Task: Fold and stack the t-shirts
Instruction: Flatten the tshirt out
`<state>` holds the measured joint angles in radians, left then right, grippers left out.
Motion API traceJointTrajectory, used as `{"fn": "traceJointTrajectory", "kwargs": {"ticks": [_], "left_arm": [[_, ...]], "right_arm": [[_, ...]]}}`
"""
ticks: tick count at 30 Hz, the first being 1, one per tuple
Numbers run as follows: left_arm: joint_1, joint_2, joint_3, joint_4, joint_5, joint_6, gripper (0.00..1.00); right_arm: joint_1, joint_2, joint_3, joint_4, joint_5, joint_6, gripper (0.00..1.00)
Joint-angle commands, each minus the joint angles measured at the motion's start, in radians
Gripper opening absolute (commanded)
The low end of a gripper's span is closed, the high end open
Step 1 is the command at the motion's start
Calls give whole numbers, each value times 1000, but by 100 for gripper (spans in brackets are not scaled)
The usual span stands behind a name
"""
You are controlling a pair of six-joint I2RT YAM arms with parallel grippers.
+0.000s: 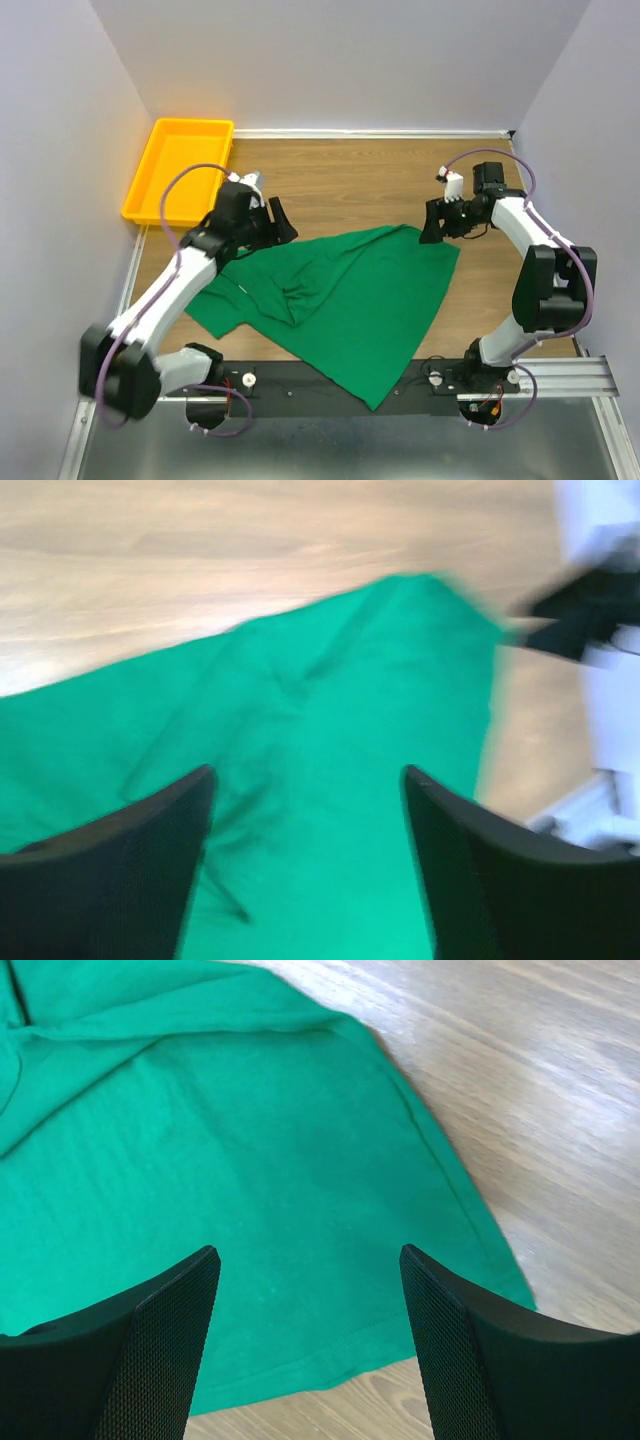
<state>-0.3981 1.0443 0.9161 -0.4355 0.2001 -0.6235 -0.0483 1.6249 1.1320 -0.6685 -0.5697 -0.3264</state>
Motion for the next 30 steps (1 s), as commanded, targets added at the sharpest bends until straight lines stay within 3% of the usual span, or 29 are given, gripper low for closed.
{"fn": "traceJointTrajectory", "kwargs": {"ticks": [1,5,7,15,24,27,30], "left_arm": [[45,224,-36,-14,-42,34,71],[48,241,-60,4,-57,16,53],[48,235,-98,18,-48,2,49],[48,264,-221,52,-68,-18,50],[48,358,-192,96,-90,10,52],[48,396,-174,103,-85,19,51],[48,408,-163,103,-87,33,41]], "right_arm": [[13,-26,-32,-14,-3,0,80],[13,-62,-83,-13,21,-10,80],[13,-63,-101,-9,24,-11,80],[13,-50,-118,-3,21,3,80],[13,-40,-121,-3,24,4,80],[13,-46,-124,-3,30,6,81],[13,-53,-127,-5,39,4,81]]}}
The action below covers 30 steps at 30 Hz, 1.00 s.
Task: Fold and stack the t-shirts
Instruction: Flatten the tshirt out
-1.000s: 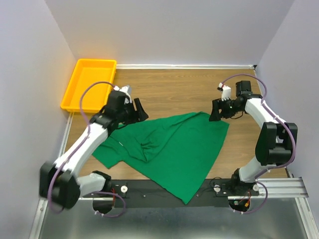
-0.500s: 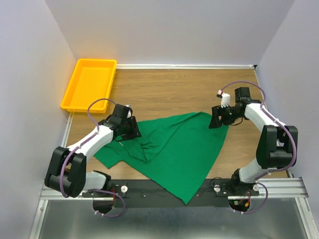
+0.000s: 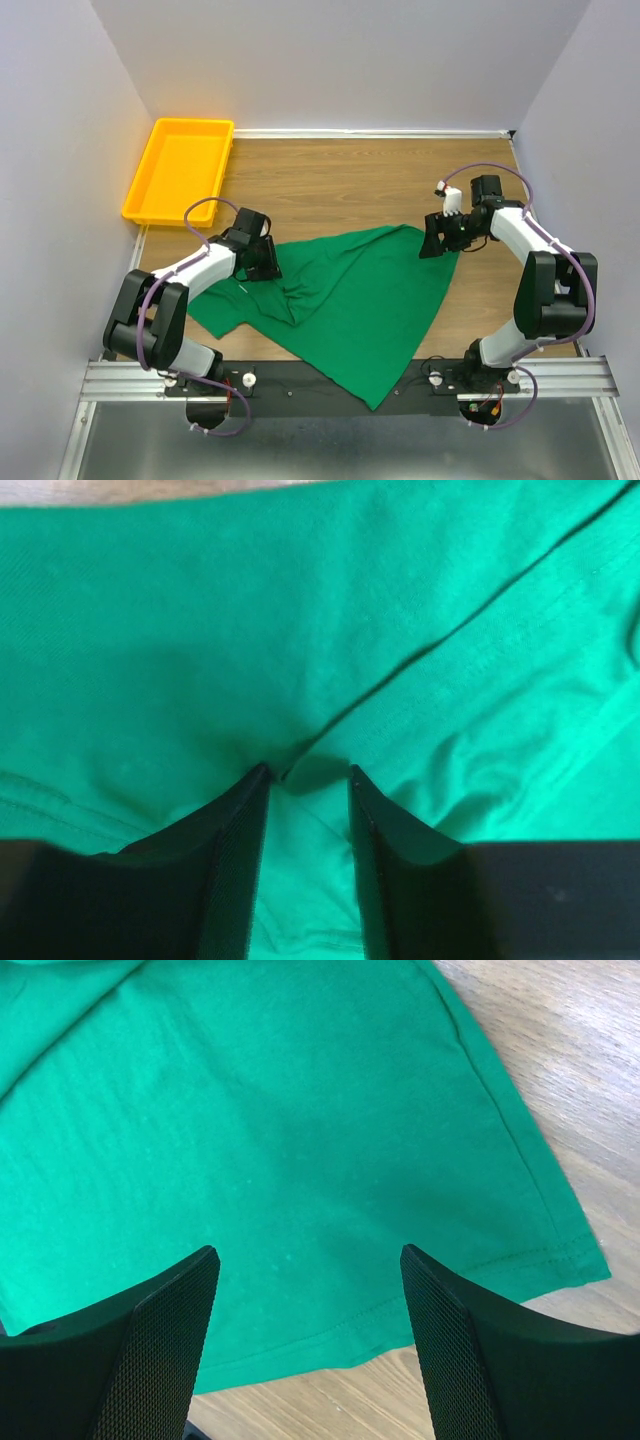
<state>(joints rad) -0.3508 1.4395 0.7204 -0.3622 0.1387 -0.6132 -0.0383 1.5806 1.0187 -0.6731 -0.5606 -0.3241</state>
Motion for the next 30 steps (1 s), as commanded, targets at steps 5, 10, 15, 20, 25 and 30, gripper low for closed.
{"fn": "traceJointTrajectory", "kwargs": {"ticks": [5,10,15,20,25,30], "left_arm": [[3,2,50,14,-27,32,29],[1,-2,65,-3,-27,43,20],[3,2,59,6,2,53,0],[1,4,65,-7,9,73,1],[1,7,51,-14,27,96,0],[10,37,283,13,-20,213,0]], "right_arm": [[3,-8,-11,0,24,5,81],[3,-5,-11,0,24,5,81],[3,-10,-11,-2,34,2,81],[3,-28,-12,-6,63,-7,81],[3,-42,-2,-13,88,-9,82],[3,-60,35,-19,122,-4,83]]}}
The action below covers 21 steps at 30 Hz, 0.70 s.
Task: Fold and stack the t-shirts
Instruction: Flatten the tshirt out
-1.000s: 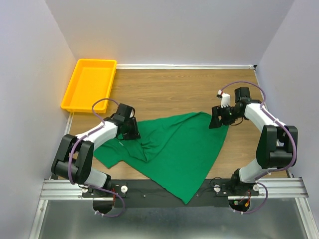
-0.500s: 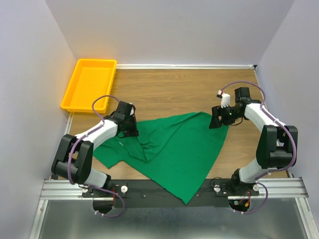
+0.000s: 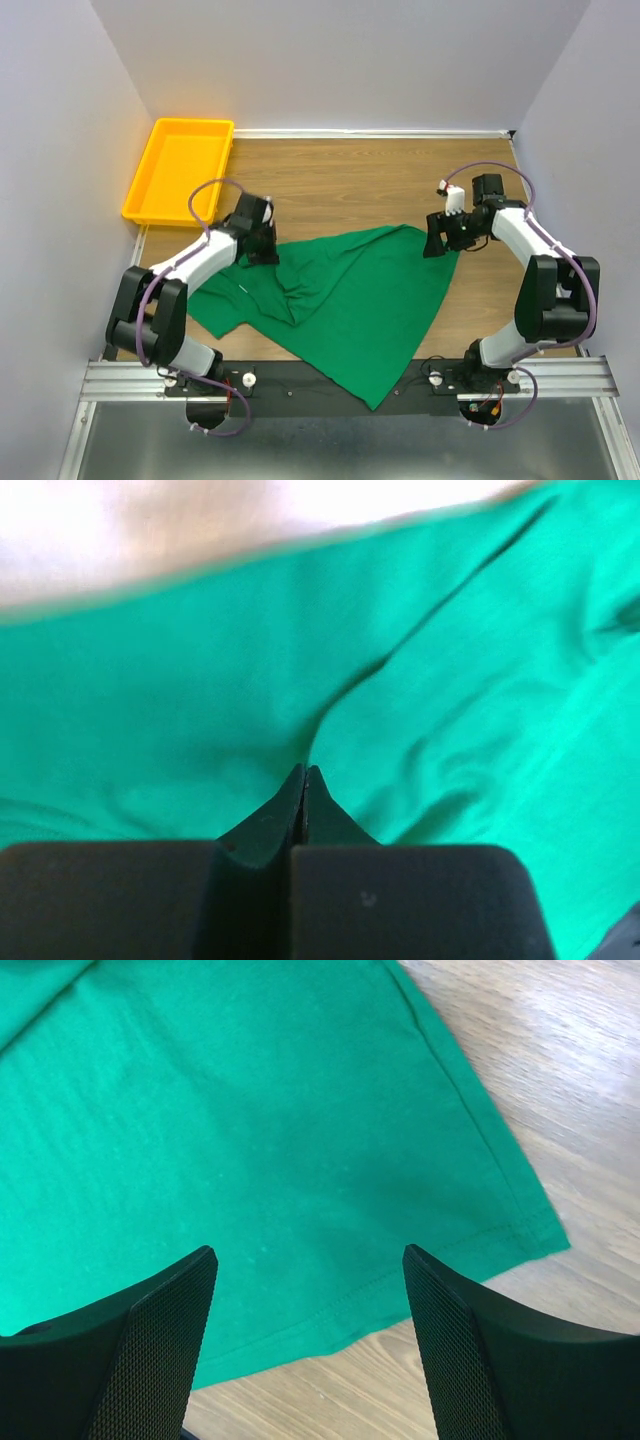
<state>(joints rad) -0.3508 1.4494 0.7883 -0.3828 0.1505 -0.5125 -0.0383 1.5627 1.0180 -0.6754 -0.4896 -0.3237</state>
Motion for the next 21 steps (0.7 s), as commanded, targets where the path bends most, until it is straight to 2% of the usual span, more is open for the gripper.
{"fn": "traceJointTrajectory", "kwargs": {"ticks": [1,2,3,4,5,7,8,9,10,12,13,14,15,16,19,21], "left_arm": [[24,70,317,16,-66,146,0],[39,127,438,-4,-95,181,0],[56,281,574,-31,-141,204,0],[96,372,896,-92,-185,236,0],[113,561,1253,-122,-240,236,0],[140,768,1644,-222,-240,221,0],[166,951,1988,-267,-229,192,26],[182,1003,2069,-303,-195,148,75],[199,1014,2066,-312,-160,114,98],[225,858,1700,-248,-103,62,98],[225,771,1521,-78,-95,71,98],[225,682,1352,17,-92,89,98],[231,539,1118,88,-89,98,99],[239,476,1038,158,-94,112,99],[272,312,870,165,-98,169,99],[285,198,766,163,-77,195,98]], "right_arm": [[3,-44,45,-18,55,-5,83],[3,-46,54,-18,63,0,83],[3,-47,65,-19,63,2,83],[3,-50,82,-21,63,5,83],[3,-52,89,-24,63,8,83],[2,-72,96,-27,68,14,83],[2,-84,94,-29,69,15,83],[3,-98,90,-30,72,14,83],[2,-108,82,-30,77,15,84],[2,-147,45,-29,114,14,84],[2,-154,28,-26,123,12,85],[2,-161,13,-23,143,21,85],[2,-155,-13,-9,154,32,85],[2,-153,-25,2,166,43,85],[2,-127,-47,51,212,95,85],[0,-83,-39,85,310,156,85]]}}
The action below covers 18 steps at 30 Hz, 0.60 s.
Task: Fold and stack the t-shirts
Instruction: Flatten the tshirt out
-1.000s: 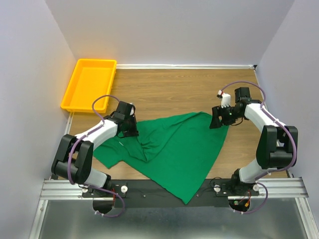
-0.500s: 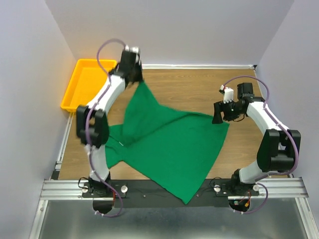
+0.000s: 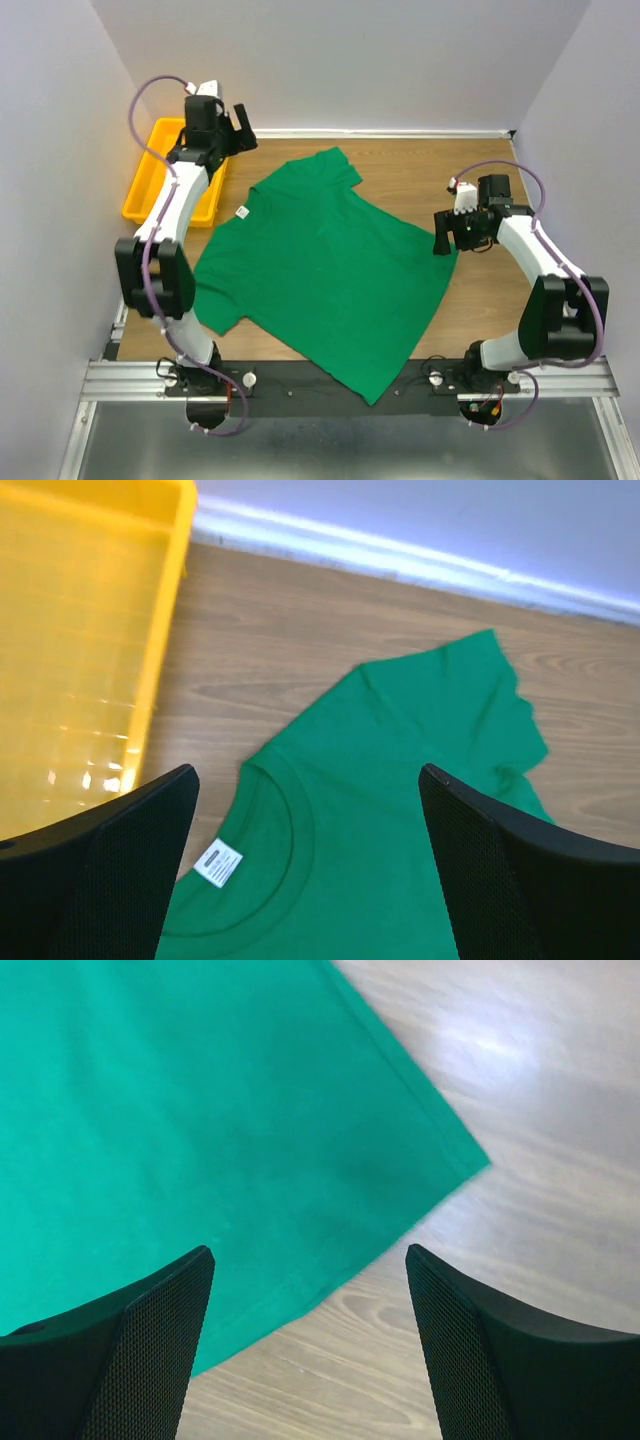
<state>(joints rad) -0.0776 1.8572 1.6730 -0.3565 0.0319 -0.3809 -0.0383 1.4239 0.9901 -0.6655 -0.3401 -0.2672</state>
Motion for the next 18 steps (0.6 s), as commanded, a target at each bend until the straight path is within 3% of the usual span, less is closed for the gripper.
{"fn": "traceJointTrajectory", "kwargs": {"ticks": [1,5,11,16,18], "left_arm": [[18,-245,-152,137,63,71,98],[18,-426,-341,162,155,74,99],[22,-700,-613,177,180,34,98],[29,-858,-716,131,175,28,99],[30,-894,-726,107,172,33,98]], "right_arm": [[-3,78,-2,79,179,106,85],[-11,154,28,93,266,141,83],[-26,249,22,133,262,149,79],[-26,319,51,138,144,163,68],[-26,366,58,136,122,166,58]]}}
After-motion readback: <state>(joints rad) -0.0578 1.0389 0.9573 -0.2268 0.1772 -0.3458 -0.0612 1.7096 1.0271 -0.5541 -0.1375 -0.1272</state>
